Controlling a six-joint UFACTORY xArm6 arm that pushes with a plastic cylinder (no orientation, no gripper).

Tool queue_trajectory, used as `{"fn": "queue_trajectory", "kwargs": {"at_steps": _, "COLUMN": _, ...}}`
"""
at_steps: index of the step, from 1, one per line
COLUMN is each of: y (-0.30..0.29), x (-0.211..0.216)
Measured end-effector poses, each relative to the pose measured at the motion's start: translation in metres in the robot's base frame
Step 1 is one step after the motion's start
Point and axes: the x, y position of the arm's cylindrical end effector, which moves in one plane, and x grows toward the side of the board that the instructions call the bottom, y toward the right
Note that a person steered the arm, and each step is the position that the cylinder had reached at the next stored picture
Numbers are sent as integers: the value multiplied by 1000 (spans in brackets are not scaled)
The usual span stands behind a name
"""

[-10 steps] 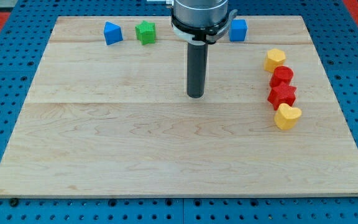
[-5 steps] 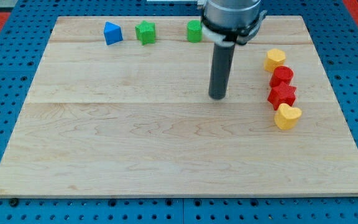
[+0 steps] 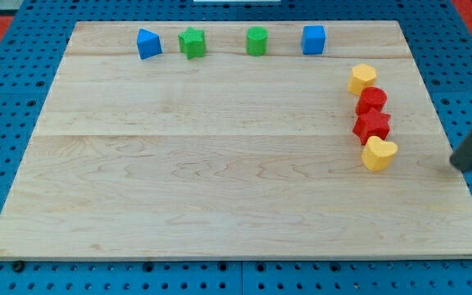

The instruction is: Push the red star diagonally bottom left to the blue triangle

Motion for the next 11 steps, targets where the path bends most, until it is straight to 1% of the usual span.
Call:
{"fn": "queue_trajectory", "kwargs": {"at_steps": 1, "y": -57, "x": -41}}
{"fn": "queue_trajectory", "kwargs": {"at_steps": 2, "y": -174, "x": -68}}
{"fn": "queue_trajectory", "kwargs": {"at_steps": 3, "y": -281, "x": -70}}
{"fn": "queue_trajectory", "kwargs": {"at_steps": 4, "y": -216, "x": -9}}
{"fn": "queue_trajectory", "kwargs": {"at_steps": 5, "y": -209, "x": 17}}
{"fn": "queue_trajectory", "kwargs": {"at_steps": 6, "y": -325, "x": 11}}
{"fn": "queue_trajectory", "kwargs": {"at_steps": 7, "y": -362, "x": -9}}
{"fn": "queue_trajectory", "kwargs": {"at_steps": 8, "y": -347, "x": -4}}
{"fn": "queue_trajectory", "kwargs": {"at_steps": 9, "y": -332, "x": 13}}
{"fn": "queue_trajectory", "kwargs": {"at_steps": 10, "y": -284, "x": -1}}
{"fn": "queue_trajectory", "kwargs": {"at_steps": 11, "y": -352, "x": -63}}
